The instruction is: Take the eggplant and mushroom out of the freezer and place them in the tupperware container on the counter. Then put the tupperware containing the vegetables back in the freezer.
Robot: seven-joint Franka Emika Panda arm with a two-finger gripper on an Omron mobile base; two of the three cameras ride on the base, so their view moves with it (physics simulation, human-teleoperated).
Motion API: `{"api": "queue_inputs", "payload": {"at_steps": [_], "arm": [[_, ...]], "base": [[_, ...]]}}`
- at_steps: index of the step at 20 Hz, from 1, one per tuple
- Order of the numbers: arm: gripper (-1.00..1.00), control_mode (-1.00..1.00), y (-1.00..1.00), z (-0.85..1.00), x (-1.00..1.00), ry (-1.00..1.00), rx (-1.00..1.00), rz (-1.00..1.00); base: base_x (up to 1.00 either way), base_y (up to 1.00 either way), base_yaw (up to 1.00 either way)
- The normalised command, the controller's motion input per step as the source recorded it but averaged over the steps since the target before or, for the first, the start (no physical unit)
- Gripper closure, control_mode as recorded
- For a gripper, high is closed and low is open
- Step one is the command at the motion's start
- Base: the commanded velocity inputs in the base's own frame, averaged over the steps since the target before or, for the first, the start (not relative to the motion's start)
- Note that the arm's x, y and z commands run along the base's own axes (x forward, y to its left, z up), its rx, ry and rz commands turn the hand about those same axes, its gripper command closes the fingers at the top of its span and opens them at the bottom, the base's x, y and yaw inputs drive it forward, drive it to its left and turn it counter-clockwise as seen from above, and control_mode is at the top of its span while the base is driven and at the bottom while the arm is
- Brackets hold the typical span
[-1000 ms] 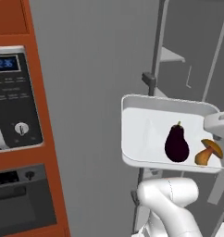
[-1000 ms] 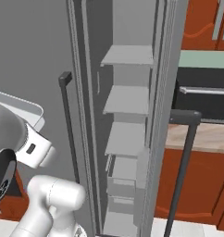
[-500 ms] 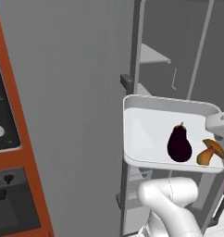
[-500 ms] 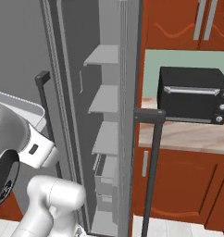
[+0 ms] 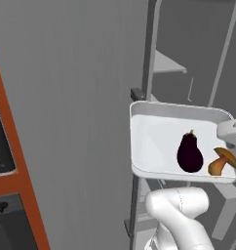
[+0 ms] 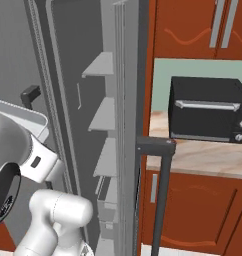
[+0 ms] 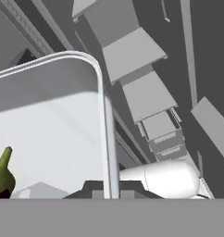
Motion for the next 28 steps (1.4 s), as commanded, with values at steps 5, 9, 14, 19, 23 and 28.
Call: {"api": "queue_inputs", "payload": {"at_steps": [5, 9, 14, 19, 23, 28], "arm": [[1.0, -1.0, -0.01, 0.0, -0.29, 0.0, 0.0, -0.02], [1.0, -1.0, -0.01, 0.01, -0.79, 0.0, 0.02, -0.12], [1.0, -1.0, -0.03, 0.15, -0.54, 0.04, 0.15, -0.25], [1.0, -1.0, 0.0, 0.29, 0.29, 0.1, 0.19, -0.32], [1.0, -1.0, -0.02, 0.27, 0.27, 0.08, 0.2, -0.33], [1.0, -1.0, -0.08, 0.05, 0.0, 0.0, 0.18, -0.33]], "base": [[0.07, 0.0, 0.0], [0.0, 0.0, 0.0], [0.0, 0.0, 0.0], [0.0, 0.0, 0.0], [0.0, 0.0, 0.0], [0.0, 0.0, 0.0]]}}
